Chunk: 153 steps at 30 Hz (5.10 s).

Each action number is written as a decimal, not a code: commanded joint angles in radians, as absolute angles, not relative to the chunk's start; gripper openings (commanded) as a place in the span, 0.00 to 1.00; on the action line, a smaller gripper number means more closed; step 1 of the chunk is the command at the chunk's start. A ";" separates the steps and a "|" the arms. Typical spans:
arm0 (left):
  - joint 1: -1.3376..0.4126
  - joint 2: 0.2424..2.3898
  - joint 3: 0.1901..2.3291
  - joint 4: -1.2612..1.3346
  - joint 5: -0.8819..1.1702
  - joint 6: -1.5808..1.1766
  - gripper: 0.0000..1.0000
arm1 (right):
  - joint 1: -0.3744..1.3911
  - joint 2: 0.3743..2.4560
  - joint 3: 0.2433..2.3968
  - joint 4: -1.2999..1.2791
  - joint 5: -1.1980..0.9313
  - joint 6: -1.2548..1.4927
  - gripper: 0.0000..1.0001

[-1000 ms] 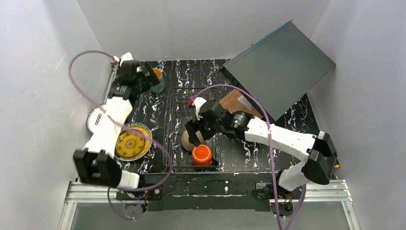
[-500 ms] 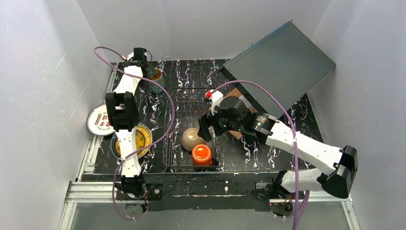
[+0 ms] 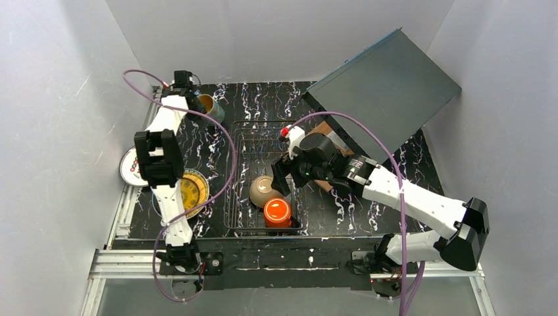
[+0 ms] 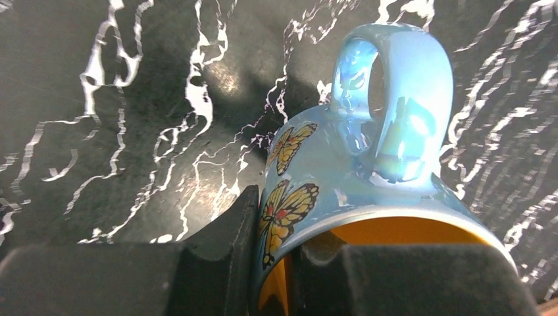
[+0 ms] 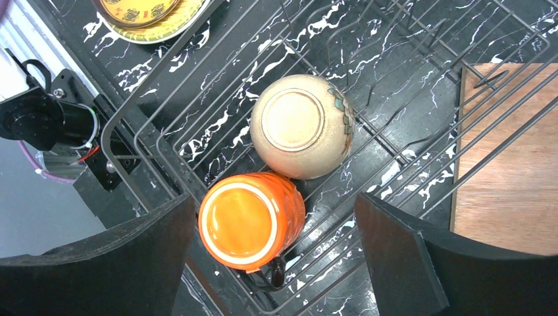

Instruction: Load the mixed dishes into the dish rack

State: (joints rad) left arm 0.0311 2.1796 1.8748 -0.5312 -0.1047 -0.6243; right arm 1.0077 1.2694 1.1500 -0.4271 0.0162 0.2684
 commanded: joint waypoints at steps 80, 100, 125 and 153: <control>-0.401 1.137 0.699 1.070 1.009 -1.057 0.00 | 0.889 1.196 1.013 0.551 -0.408 0.753 0.94; -0.402 1.169 0.747 0.915 1.023 -1.025 0.24 | 0.819 1.144 0.964 0.637 -0.435 0.964 0.01; -0.298 1.158 0.734 0.959 1.041 -1.050 0.91 | 0.693 0.974 0.848 0.470 -0.413 0.945 0.01; -0.145 0.826 0.880 -0.111 0.210 -0.312 0.98 | 0.704 0.997 0.943 0.177 -0.489 0.851 0.01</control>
